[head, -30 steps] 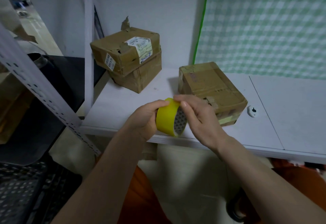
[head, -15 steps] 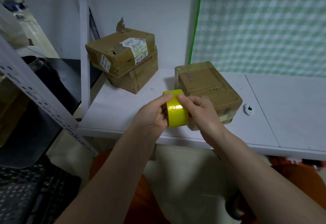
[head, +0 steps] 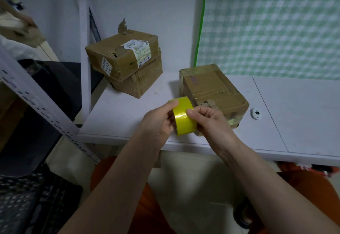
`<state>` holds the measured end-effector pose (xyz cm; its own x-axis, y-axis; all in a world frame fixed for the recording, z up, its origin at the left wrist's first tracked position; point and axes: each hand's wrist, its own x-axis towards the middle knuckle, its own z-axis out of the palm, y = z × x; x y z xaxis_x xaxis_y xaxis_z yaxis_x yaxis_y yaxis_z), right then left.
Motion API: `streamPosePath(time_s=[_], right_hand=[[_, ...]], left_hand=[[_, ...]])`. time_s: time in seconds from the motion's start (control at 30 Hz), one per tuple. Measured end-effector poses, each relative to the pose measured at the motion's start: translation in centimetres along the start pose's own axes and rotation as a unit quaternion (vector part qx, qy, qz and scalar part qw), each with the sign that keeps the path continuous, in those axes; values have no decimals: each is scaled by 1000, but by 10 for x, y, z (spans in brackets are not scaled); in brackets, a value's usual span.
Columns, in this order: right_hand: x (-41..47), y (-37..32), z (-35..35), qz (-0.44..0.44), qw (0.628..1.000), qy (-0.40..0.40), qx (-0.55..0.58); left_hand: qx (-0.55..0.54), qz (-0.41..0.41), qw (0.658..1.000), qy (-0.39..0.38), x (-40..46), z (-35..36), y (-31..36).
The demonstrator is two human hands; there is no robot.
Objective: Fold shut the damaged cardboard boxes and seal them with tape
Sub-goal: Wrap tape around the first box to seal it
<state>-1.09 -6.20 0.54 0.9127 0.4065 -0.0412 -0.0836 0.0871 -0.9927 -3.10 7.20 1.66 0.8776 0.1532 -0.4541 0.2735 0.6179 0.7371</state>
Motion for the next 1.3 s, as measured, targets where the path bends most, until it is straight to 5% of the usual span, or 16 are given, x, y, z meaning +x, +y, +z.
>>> streamPosePath(time_s=[0.13, 0.33, 0.47, 0.57, 0.83, 1.0, 1.13, 1.3], right_hand=[[1, -8, 3, 32, 993, 43, 101], [8, -19, 1, 117, 962, 114, 217], [12, -21, -5, 169, 951, 146, 213], [11, -20, -8, 167, 958, 135, 192], [1, -13, -6, 79, 986, 124, 79], [-4, -10, -7, -30, 989, 141, -35], [-10, -6, -10, -151, 941, 130, -272], [-9, -2, -15, -216, 900, 139, -353]], left_hand=[[169, 126, 977, -12, -8, -1, -7], [408, 356, 840, -31, -8, -13, -21], [510, 408, 757, -21, -1, -26, -30], [507, 402, 762, -18, -3, -25, -32], [377, 325, 867, -27, -13, -9, -23], [332, 274, 902, -9, -12, -8, -20], [293, 239, 925, -42, -14, -7, -17], [299, 260, 918, -18, -13, -7, -21]])
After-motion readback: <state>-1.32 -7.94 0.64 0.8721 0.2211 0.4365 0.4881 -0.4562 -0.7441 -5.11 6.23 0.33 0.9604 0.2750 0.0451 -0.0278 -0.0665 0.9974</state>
